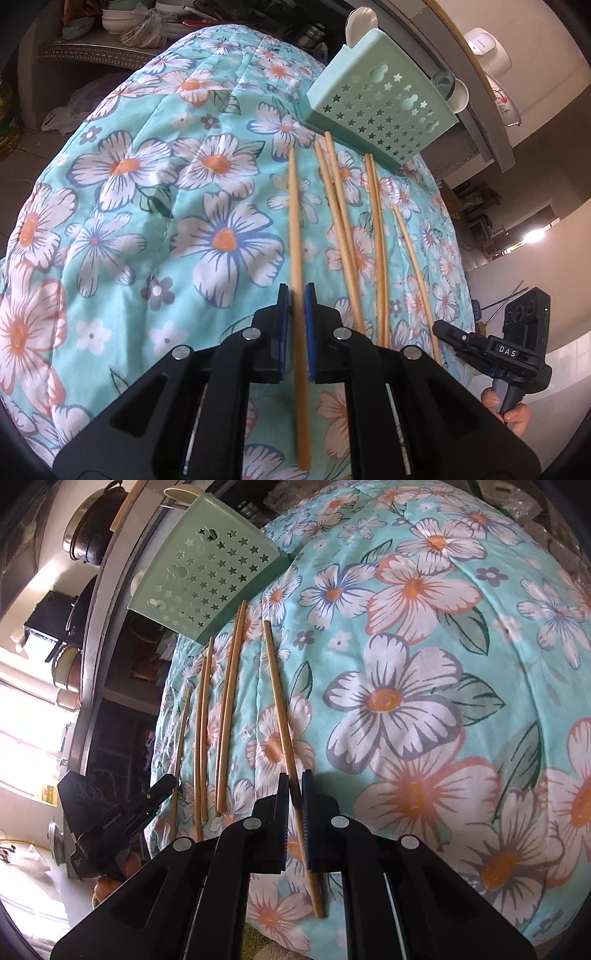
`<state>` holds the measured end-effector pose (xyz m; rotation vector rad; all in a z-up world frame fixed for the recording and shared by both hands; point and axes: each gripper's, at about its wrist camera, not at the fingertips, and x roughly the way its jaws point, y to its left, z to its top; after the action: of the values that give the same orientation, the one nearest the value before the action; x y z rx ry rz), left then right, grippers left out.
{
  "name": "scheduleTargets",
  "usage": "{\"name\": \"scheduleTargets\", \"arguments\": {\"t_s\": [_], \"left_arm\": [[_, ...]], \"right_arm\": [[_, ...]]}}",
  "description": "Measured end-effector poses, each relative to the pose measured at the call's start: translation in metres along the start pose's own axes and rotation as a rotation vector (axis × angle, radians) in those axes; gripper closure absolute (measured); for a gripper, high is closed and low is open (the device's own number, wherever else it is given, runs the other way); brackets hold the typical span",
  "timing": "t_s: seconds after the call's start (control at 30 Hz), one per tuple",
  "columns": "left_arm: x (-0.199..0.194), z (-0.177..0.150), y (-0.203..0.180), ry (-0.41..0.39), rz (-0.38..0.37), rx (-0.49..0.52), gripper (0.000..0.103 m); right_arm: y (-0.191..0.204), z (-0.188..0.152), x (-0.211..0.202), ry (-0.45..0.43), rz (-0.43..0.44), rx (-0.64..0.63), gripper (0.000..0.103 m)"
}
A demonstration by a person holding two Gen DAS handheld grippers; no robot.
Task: Organize utensils
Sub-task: 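Grasp a wooden chopstick with the left tool while the right tool grasps another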
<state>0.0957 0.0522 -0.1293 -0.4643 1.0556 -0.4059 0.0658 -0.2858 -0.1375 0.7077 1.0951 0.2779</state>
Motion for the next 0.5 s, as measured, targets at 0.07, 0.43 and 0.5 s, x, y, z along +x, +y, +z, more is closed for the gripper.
{"name": "scheduleTargets", "arguments": {"t_s": [0.07,0.43,0.5], "left_arm": [[0.000,0.002,0.001,-0.002,0.009,0.003,0.087],[0.004,0.044,-0.031,0.008,0.107,0.226,0.070],[0.011,0.054,-0.032,0.018,0.127,0.243,0.070]], "right_arm": [[0.005,0.002,0.000,0.008,-0.025,-0.031,0.093],[0.048,0.048,0.015,-0.009,-0.156,-0.234,0.072],[0.052,0.059,0.022,-0.004,-0.162,-0.247,0.072]]}}
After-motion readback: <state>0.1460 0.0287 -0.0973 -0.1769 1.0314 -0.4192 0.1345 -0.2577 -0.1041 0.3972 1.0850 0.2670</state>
